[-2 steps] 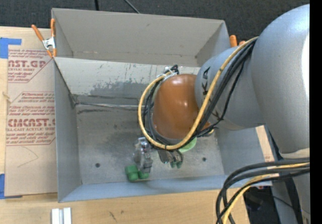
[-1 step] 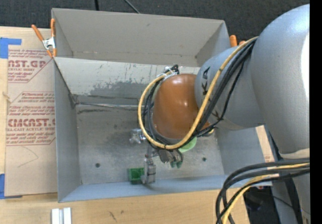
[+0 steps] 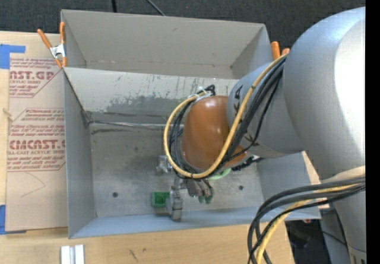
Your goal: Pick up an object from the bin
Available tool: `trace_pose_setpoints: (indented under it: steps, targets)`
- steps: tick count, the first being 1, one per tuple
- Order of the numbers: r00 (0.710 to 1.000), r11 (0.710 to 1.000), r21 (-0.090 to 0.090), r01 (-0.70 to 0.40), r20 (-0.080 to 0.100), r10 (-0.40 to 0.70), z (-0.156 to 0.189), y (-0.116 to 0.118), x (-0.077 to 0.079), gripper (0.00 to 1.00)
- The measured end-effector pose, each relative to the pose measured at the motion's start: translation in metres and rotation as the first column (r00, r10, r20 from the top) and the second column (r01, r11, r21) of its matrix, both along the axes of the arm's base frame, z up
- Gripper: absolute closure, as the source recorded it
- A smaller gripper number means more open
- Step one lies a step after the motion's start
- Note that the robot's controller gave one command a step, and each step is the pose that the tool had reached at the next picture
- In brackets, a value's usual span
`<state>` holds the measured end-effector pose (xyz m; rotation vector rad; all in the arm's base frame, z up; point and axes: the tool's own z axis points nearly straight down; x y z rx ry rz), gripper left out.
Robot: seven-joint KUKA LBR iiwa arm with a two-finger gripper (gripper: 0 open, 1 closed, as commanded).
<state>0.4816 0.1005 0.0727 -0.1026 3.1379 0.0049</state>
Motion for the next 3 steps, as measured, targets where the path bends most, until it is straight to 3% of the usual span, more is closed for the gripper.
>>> trace_pose_setpoints:
  steps: [1,2,3]
  targets:
    - [1.000,1.000,0.000,-0.001,0.002,0.001,-0.002,-0.001,-0.001,1.00]
    - [0.999,0.999,-0.002,-0.034,0.007,0.034,0.121,-0.002,0.013,1.00]
    - [0.730,0.730,-0.005,-0.683,0.003,0.683,0.197,-0.003,0.004,1.00]
